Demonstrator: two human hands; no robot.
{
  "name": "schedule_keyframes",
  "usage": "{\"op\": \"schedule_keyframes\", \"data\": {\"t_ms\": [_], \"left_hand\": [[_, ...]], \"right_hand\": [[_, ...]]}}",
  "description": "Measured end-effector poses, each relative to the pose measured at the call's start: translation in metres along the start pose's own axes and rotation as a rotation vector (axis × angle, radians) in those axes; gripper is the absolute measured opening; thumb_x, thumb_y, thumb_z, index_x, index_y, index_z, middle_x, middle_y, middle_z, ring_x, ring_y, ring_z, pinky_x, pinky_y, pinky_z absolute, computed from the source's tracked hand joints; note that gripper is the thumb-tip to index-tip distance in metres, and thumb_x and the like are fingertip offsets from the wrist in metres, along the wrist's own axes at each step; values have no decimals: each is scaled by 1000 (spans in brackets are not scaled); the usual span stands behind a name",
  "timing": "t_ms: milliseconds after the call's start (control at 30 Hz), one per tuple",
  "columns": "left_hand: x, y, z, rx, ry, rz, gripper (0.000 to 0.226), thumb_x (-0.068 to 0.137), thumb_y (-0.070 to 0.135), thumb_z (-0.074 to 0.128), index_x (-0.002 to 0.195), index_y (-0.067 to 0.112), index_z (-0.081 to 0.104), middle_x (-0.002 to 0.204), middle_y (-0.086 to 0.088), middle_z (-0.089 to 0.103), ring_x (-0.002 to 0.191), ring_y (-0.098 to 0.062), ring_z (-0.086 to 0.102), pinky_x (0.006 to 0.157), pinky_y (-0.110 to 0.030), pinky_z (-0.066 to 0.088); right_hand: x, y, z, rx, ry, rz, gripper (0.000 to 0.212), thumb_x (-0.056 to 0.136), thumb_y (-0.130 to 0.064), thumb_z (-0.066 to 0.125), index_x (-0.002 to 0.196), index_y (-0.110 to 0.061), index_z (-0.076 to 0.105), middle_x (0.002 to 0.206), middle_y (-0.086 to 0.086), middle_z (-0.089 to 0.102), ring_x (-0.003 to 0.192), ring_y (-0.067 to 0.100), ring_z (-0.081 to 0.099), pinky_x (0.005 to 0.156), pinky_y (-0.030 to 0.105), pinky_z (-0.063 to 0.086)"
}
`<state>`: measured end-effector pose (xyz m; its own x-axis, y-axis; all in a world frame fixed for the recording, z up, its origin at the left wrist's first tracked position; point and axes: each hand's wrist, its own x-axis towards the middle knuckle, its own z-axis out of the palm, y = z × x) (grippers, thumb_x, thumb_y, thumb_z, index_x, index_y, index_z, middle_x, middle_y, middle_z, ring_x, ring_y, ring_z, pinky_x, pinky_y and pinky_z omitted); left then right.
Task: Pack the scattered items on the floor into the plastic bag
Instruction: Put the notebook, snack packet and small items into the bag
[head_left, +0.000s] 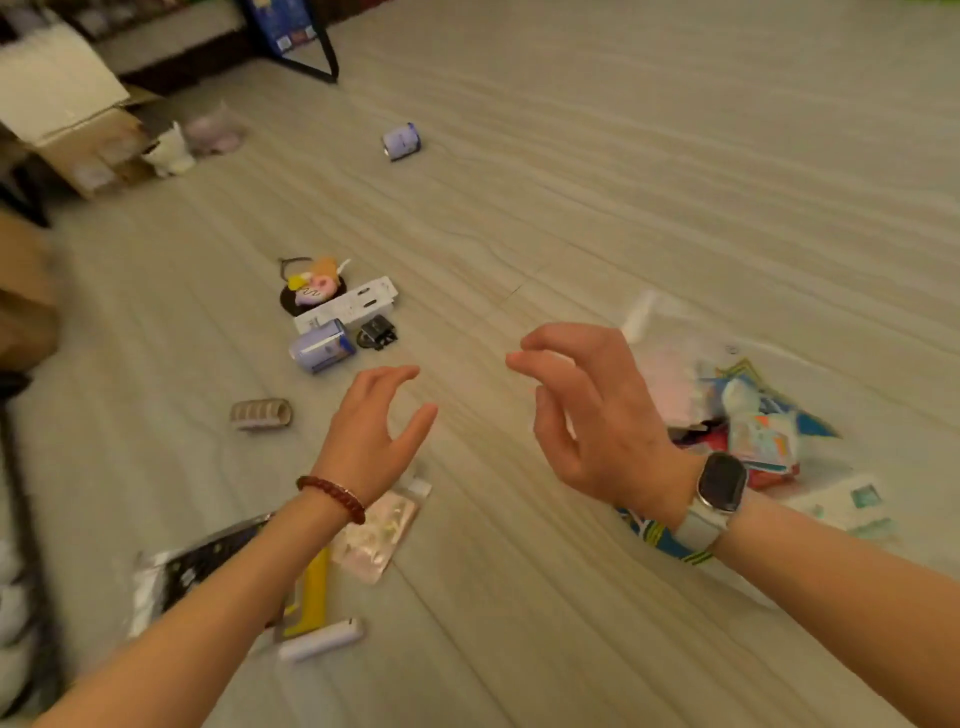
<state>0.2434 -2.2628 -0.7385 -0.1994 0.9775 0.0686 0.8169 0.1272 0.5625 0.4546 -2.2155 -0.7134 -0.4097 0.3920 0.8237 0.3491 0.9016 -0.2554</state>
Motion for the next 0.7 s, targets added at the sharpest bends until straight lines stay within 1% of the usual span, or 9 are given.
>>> {"op": "schedule_keyframes", "data": {"t_ms": [67, 100, 200, 267, 333, 467, 567, 633, 700], "left_hand": [[-25, -50, -13, 75, -37, -139, 56, 78, 51, 47, 119, 13, 55, 119, -12, 54, 113, -26, 50, 97, -37, 38], [-38, -75, -14, 98, -65, -225, 58, 76, 51, 49, 118, 12, 55, 119, -14, 55, 113, -29, 50, 98, -38, 38], [-81, -138, -10, 161, -186, -427, 50, 81, 32, 63, 125, 11, 50, 127, -16, 49, 120, -34, 45, 101, -41, 36], [-103, -170, -6, 180, -270, -516, 57, 81, 33, 64, 131, 13, 43, 136, -15, 41, 126, -33, 38, 105, -42, 33], [-116, -192, -3, 185, -263, -626, 67, 80, 41, 63, 135, 13, 38, 140, -14, 36, 129, -32, 33, 107, -42, 30], [-122, -203, 14, 225, -279, -739, 83, 72, 63, 58, 135, 12, 37, 135, -14, 36, 126, -31, 33, 104, -41, 33], [-120, -196, 34, 138, -277, -774, 87, 70, 53, 67, 137, 11, 29, 133, -15, 35, 124, -31, 35, 102, -40, 35], [-118, -195, 41, 124, -236, -760, 85, 73, 41, 69, 138, 10, 25, 131, -18, 35, 121, -34, 37, 102, -41, 36], [-117, -196, 45, 165, -225, -719, 83, 73, 33, 67, 139, 12, 22, 130, -20, 36, 118, -37, 38, 99, -44, 38]], "right_hand": [[-3, -27, 38, 91, -114, -129, 33, 79, -3, 42, 111, -11, 45, 110, 7, 47, 97, 24, 50, 80, 35, 42], [-10, -37, 58, 121, -214, -140, 35, 77, -3, 44, 111, -12, 46, 109, 8, 53, 96, 25, 51, 80, 33, 42], [-44, -54, 114, 118, -676, -26, 39, 75, -11, 52, 114, -13, 50, 109, 9, 64, 99, 27, 58, 78, 35, 48], [-67, -57, 145, 107, -967, 81, 39, 84, -14, 52, 123, -11, 49, 122, 11, 58, 111, 31, 55, 87, 41, 47], [-81, -58, 171, 94, -1134, 144, 41, 92, -18, 44, 133, -11, 40, 136, 10, 46, 126, 30, 42, 100, 42, 36], [-92, -67, 219, 53, -1265, 150, 53, 96, -22, 39, 144, -13, 19, 155, 6, 19, 143, 24, 15, 114, 37, 17], [-94, -67, 245, -20, -1359, 115, 70, 92, -32, 46, 147, -19, 4, 158, 2, 2, 145, 21, 5, 116, 39, 12], [-93, -64, 253, -111, -1350, 72, 78, 85, -41, 55, 145, -18, 11, 155, 6, 16, 141, 26, 16, 111, 41, 20], [-93, -63, 253, -200, -1315, 18, 78, 76, -48, 62, 137, -14, 27, 137, 9, 39, 127, 30, 33, 102, 40, 29]]}}
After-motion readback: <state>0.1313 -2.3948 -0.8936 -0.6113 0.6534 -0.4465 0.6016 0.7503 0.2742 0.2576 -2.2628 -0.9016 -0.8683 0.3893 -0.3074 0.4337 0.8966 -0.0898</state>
